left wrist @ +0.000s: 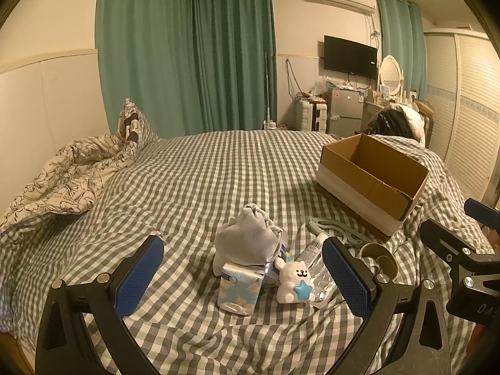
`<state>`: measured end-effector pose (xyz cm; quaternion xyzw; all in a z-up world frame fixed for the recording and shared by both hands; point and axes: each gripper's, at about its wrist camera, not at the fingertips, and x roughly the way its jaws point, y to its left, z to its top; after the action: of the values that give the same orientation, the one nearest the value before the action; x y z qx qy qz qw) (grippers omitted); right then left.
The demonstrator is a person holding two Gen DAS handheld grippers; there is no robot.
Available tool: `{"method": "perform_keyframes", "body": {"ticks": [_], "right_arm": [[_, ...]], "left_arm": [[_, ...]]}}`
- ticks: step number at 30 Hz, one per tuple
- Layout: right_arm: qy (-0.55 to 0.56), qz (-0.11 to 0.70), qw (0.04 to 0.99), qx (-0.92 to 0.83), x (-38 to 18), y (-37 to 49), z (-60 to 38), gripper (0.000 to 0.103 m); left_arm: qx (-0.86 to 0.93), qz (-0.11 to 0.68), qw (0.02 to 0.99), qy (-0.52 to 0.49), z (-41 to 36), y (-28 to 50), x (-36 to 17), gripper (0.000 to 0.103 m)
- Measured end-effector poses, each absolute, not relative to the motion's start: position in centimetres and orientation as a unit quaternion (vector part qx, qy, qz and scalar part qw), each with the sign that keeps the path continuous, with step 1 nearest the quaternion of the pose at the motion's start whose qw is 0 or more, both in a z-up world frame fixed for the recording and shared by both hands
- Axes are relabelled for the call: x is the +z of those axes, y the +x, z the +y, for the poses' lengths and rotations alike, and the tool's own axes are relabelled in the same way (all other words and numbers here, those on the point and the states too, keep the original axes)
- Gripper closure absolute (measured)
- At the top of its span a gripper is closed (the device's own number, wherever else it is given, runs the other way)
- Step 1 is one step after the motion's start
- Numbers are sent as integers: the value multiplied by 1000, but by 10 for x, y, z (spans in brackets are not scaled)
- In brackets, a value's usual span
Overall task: Organize objects
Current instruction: 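Move both tools toward the items scattered beside the cardboard box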
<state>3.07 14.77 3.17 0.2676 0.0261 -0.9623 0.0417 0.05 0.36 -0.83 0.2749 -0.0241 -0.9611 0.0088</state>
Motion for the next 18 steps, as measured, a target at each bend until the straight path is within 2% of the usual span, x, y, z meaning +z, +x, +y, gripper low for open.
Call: {"method": "perform_keyframes", "body": {"ticks": [10, 18], "right_arm": [[282, 24, 43, -958, 23, 22, 151, 0], [326, 24, 34, -945, -5, 0, 159, 0]], "left_arm": [[-956, -25, 8, 293, 5, -9, -20, 0], [-944, -27, 11, 328, 1, -28, -47, 0]]}}
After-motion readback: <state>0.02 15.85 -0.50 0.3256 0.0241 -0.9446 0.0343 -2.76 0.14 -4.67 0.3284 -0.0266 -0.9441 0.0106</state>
